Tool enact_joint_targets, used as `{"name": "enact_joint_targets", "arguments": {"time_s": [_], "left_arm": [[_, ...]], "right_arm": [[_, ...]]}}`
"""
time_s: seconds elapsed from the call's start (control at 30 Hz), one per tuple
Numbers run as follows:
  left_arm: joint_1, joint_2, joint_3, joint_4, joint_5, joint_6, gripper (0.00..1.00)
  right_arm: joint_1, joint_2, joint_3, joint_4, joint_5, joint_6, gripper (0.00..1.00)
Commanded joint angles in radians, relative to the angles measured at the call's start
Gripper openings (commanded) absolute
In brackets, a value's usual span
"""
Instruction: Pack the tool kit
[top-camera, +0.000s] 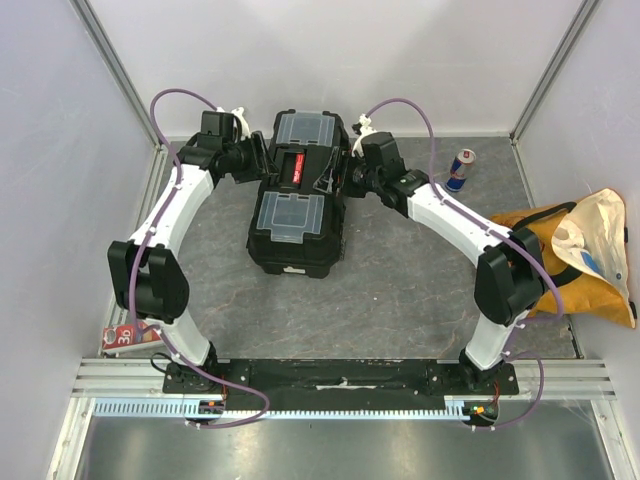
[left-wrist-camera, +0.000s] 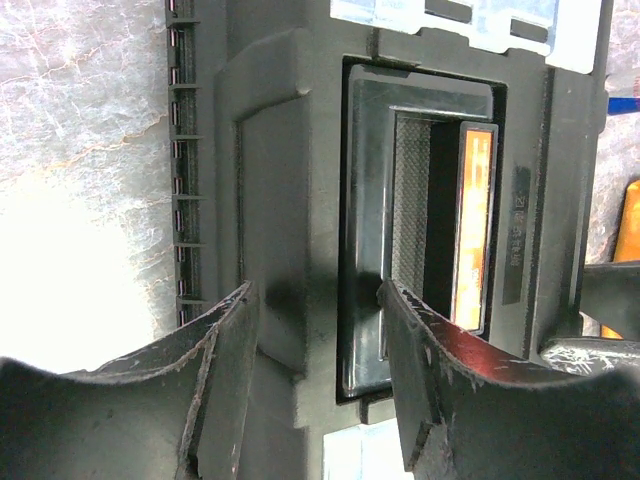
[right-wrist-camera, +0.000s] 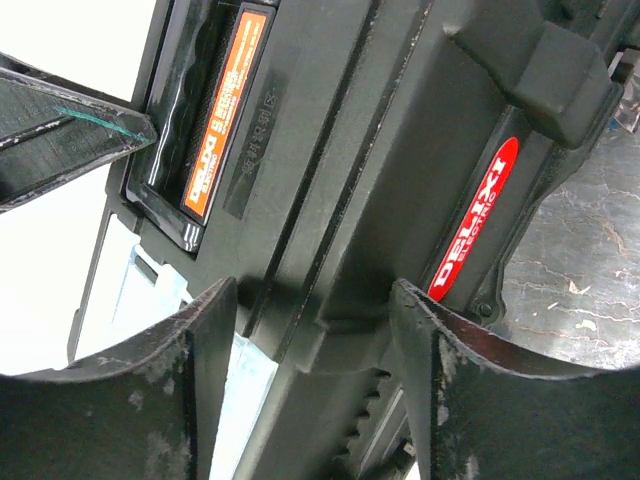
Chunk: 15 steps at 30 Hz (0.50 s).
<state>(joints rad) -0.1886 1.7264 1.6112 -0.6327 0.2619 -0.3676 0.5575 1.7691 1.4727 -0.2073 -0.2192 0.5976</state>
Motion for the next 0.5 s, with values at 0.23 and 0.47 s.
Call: {"name": "enact_joint_targets", "arguments": {"time_s": [0.23, 0.47], "left_arm": [[-0.012, -0.065, -0.080, -0.047, 0.103, -0.036, 0.58], [-0.011, -0.088, -0.079, -0.055, 0.102, 0.004, 0.66]], "right_arm": [[-0.112, -0.011, -0.009, 0.012, -0.002, 0.148, 0.86], [-0.238, -0.068, -0.247, 0.199, -0.095, 0.336, 0.89]]}}
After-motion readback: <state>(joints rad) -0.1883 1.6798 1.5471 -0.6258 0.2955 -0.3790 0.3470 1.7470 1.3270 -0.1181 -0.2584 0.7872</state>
